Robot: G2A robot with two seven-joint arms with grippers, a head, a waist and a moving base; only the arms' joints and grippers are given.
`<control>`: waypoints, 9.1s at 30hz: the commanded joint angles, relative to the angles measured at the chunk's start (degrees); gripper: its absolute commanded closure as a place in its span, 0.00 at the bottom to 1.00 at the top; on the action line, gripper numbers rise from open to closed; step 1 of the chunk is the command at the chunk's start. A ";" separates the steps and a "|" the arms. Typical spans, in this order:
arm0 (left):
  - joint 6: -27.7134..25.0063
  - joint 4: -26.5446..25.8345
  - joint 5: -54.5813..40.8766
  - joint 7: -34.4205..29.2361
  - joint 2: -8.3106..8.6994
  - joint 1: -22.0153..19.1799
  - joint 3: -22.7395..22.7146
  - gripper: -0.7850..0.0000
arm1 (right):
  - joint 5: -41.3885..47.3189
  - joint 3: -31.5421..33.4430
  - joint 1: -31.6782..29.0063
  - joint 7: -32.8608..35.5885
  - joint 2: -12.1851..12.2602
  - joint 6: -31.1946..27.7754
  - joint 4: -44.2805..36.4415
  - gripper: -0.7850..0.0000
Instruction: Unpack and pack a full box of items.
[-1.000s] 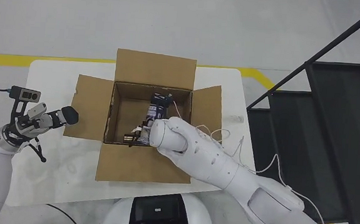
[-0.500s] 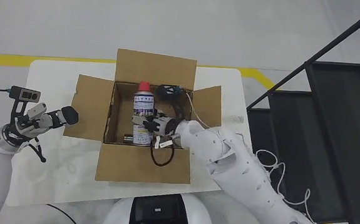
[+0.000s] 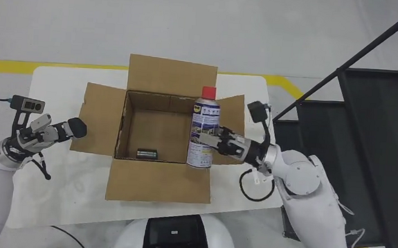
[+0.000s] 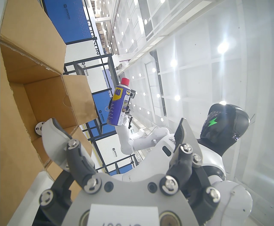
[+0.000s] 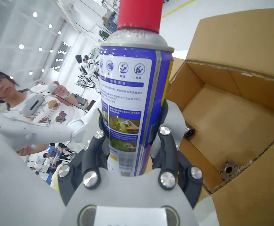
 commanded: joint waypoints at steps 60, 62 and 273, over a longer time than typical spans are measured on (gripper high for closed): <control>0.00 0.00 0.00 0.00 0.00 0.00 0.00 0.00 | 27.48 16.58 -0.79 8.49 2.86 -14.68 13.18 1.00; 0.00 0.00 0.00 0.00 0.00 0.00 0.00 0.00 | 27.48 16.58 -0.79 8.49 2.86 -14.68 13.18 1.00; 0.00 0.00 0.00 0.00 0.00 0.00 0.00 0.00 | -71.66 -4.95 39.18 -102.94 -3.95 10.74 96.24 1.00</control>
